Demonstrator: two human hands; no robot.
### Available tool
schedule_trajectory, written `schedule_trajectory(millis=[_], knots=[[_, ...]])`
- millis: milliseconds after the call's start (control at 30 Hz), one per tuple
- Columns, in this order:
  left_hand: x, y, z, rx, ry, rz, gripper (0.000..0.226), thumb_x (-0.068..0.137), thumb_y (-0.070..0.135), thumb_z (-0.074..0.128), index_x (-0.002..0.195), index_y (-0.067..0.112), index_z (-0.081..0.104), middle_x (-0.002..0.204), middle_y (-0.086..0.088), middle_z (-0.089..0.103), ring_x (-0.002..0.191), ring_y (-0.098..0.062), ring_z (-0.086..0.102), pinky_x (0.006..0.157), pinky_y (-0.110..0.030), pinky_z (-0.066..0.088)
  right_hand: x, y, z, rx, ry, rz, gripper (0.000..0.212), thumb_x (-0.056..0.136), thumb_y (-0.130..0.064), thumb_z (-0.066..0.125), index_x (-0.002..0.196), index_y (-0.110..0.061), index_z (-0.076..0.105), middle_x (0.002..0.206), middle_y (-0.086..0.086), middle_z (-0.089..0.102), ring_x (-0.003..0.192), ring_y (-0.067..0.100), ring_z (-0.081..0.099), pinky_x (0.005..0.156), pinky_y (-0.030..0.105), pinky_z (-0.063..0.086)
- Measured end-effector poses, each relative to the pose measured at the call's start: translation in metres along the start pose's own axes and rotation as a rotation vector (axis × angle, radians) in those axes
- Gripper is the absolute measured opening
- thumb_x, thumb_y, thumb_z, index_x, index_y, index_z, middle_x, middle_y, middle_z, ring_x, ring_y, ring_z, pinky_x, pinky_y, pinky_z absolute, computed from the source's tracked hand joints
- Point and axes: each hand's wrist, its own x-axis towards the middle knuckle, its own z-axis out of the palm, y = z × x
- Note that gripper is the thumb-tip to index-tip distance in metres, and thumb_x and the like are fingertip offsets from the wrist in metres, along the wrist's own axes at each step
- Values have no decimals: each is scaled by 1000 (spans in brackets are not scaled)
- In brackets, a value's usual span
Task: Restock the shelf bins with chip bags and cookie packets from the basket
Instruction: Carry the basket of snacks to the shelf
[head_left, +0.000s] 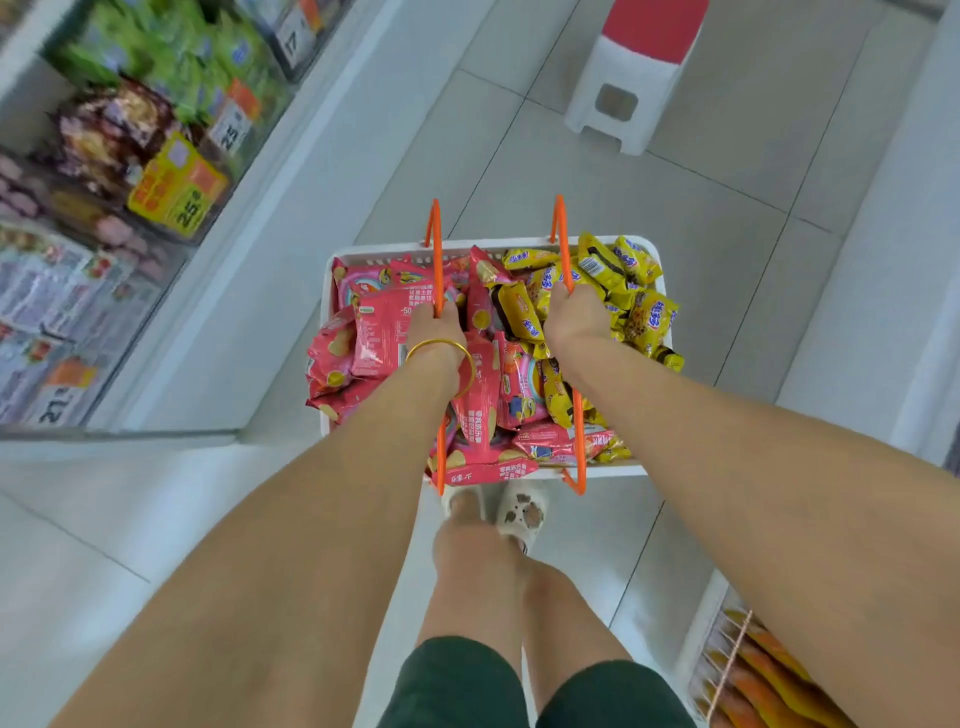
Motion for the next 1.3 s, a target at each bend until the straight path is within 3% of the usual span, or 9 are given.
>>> schedule_trajectory(millis=[167, 267, 467, 600, 733, 900, 1033, 1167, 1300], knots=[[55, 79, 29, 54, -41, 37, 33, 102, 27, 37, 119, 2, 49, 98, -9, 48, 90, -24, 44, 85, -37, 40, 70, -60, -30, 28, 23, 33, 41, 104, -29, 28, 128, 1, 44, 127, 18, 55, 116, 33, 53, 87, 37, 43], [94, 128, 46, 73, -72, 54, 29, 101, 28, 38, 113, 5, 50, 94, -8, 50, 87, -23, 44, 79, -34, 38, 115, -98, -45, 42, 41, 51, 38, 104, -26, 30, 126, 1, 45, 126, 18, 55, 115, 33, 53, 88, 38, 43], [157, 224, 75, 135, -98, 86, 31, 101, 26, 38, 117, 3, 50, 99, -10, 48, 88, -24, 44, 85, -38, 42, 198, -165, -72, 113, 73, 104, 38, 103, -25, 31, 125, 1, 46, 98, 11, 47, 87, 24, 46, 72, 33, 36], [205, 290, 104, 185, -126, 136, 27, 101, 26, 40, 110, 4, 53, 92, -13, 51, 86, -27, 47, 72, -32, 36, 254, -212, -93, 175, 103, 145, 39, 103, -26, 31, 125, 2, 46, 111, 18, 56, 101, 32, 54, 77, 37, 39], [247, 357, 126, 231, -173, 153, 21, 101, 28, 39, 102, 9, 48, 75, -2, 42, 66, -17, 41, 60, -28, 34, 304, -257, -112, 245, 133, 188, 40, 104, -29, 29, 124, 1, 46, 111, 17, 57, 88, 26, 48, 72, 33, 37], [287, 438, 150, 282, -244, 216, 19, 101, 24, 38, 103, 8, 49, 75, 0, 41, 83, -21, 42, 72, -27, 32, 354, -316, -136, 362, 196, 264, 42, 104, -31, 27, 128, 0, 43, 121, 16, 57, 87, 25, 47, 72, 34, 38], [326, 504, 168, 344, -330, 273, 30, 101, 21, 38, 117, 0, 51, 96, -9, 47, 90, -22, 43, 78, -29, 34, 390, -365, -155, 432, 282, 339, 41, 104, -30, 28, 126, 1, 45, 119, 15, 58, 98, 28, 54, 73, 34, 38], [364, 567, 190, 461, -424, 335, 15, 101, 21, 38, 100, 9, 45, 76, 1, 40, 87, -21, 41, 73, -27, 31, 429, -410, -169, 514, 348, 432, 42, 104, -30, 27, 130, 0, 41, 123, 15, 56, 105, 30, 55, 77, 36, 39], [396, 621, 213, 585, -484, 422, 18, 101, 21, 38, 90, 7, 40, 72, 1, 36, 83, -20, 39, 71, -27, 30, 463, -445, -179, 610, 391, 507, 41, 104, -27, 27, 133, -1, 40, 127, 15, 54, 112, 32, 54, 77, 34, 38]])
